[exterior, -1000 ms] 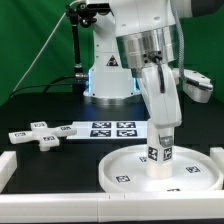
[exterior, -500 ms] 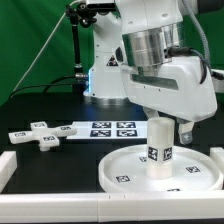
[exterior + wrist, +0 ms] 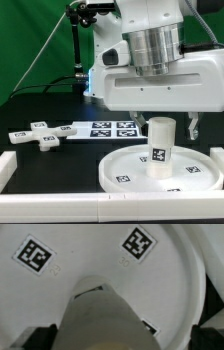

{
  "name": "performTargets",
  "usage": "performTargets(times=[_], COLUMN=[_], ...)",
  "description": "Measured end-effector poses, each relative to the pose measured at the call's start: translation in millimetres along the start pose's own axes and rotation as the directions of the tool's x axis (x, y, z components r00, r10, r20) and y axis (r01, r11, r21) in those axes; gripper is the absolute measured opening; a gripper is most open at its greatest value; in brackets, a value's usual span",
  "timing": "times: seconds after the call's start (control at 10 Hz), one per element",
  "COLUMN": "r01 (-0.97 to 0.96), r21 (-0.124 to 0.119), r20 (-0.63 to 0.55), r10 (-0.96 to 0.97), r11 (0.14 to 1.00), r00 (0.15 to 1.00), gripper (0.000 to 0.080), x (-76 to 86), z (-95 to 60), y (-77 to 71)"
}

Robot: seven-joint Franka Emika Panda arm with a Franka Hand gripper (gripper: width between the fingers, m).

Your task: Assemble round table

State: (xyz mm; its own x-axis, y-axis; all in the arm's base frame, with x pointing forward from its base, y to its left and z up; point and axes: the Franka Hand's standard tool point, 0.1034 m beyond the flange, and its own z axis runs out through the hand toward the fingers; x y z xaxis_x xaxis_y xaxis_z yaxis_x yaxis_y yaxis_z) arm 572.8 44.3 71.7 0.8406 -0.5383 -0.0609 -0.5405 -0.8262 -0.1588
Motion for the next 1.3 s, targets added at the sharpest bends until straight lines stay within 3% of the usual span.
performTargets(times=[0.5, 0.6, 0.8, 1.3], r01=[0.318, 0.472, 0.656, 0.87], r21=[-0.009, -0.037, -0.061, -0.064], r20=[-0.002, -0.001, 0.014, 0.039], r10=[-0.318, -0.472, -0.656, -0.87], r11=[0.948, 0.881, 0.753, 0.489], r00=[0.948, 0.881, 0.755, 0.492], gripper=[0.0649, 0.0649, 0.0649, 0.0649], x=[3.0, 3.8, 3.1, 4.1], z=[0.2, -0.2, -1.2, -0.7], y=[3.9, 3.1, -0.6, 0.7])
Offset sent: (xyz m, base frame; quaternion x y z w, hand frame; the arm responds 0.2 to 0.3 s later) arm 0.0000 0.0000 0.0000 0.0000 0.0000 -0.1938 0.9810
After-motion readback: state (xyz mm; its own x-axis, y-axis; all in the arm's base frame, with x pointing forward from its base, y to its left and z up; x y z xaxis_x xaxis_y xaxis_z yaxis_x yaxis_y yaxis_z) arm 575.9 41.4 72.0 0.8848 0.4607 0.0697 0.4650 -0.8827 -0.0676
